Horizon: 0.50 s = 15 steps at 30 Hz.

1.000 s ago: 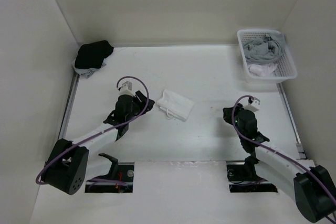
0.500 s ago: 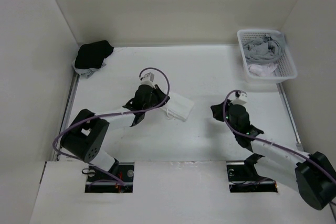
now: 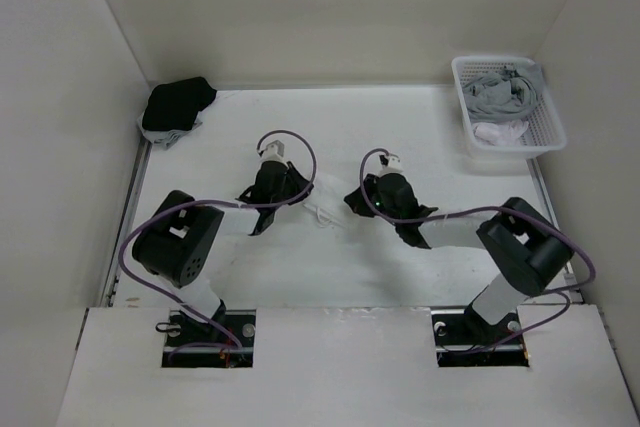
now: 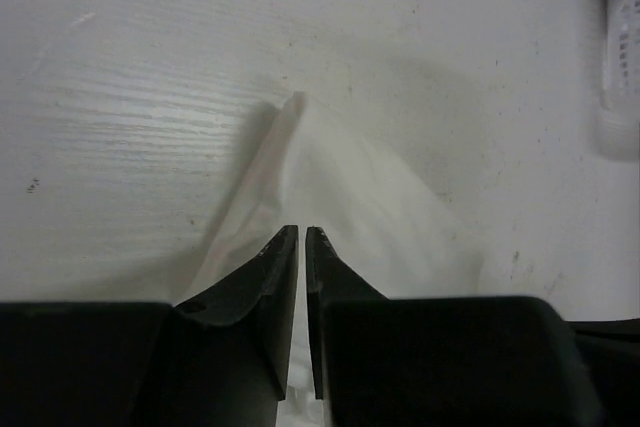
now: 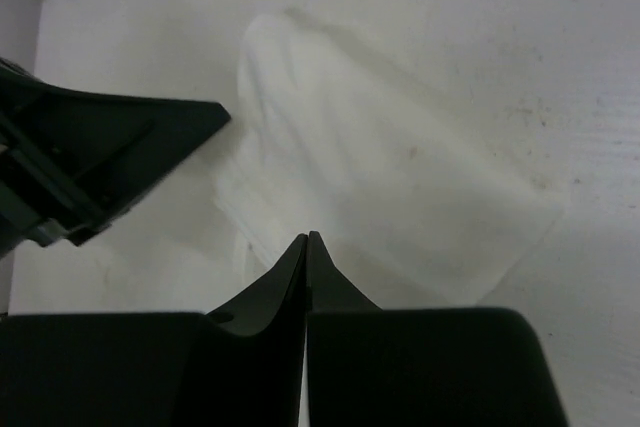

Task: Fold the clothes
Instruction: Fold the tank top

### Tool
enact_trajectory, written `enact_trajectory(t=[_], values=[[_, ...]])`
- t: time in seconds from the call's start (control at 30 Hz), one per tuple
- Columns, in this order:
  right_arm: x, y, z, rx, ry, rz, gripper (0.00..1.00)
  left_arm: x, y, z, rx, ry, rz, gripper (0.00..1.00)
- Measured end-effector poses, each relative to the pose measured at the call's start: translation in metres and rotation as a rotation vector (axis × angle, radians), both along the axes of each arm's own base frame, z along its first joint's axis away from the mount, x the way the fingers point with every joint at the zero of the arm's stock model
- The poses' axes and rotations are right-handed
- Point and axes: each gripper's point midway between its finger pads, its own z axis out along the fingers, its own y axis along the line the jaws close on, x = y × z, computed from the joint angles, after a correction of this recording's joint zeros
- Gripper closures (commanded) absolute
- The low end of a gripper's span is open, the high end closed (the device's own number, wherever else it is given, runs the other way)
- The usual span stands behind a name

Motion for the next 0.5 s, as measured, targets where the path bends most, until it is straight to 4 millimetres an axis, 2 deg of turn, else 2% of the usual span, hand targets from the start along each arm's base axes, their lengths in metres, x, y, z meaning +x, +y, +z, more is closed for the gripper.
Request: enact_trajectory(t=[0.07,0.17,0.27,0.5], values=[[-0.004,0.003,-0.019,-0.013,0.046,0.011,0.98,0.003,0.008,-0.002,-0.011,-0.007,0.030,0.91],[-0.007,0.004,-0.032,-0.018,0.082,0.014,0.98,0.005,0.020,-0.013,-0.016,0.006,0.071,0.91],[-0.007,0.005,-0.033,-0.007,0.090,0.014,0.98,0.008,0.028,-0.029,-0.025,0.033,0.102,0.91],[-0.008,0.006,-0.032,0.008,0.088,0.011,0.98,0.010,0.047,-0.027,-0.056,0.015,0.165,0.91]])
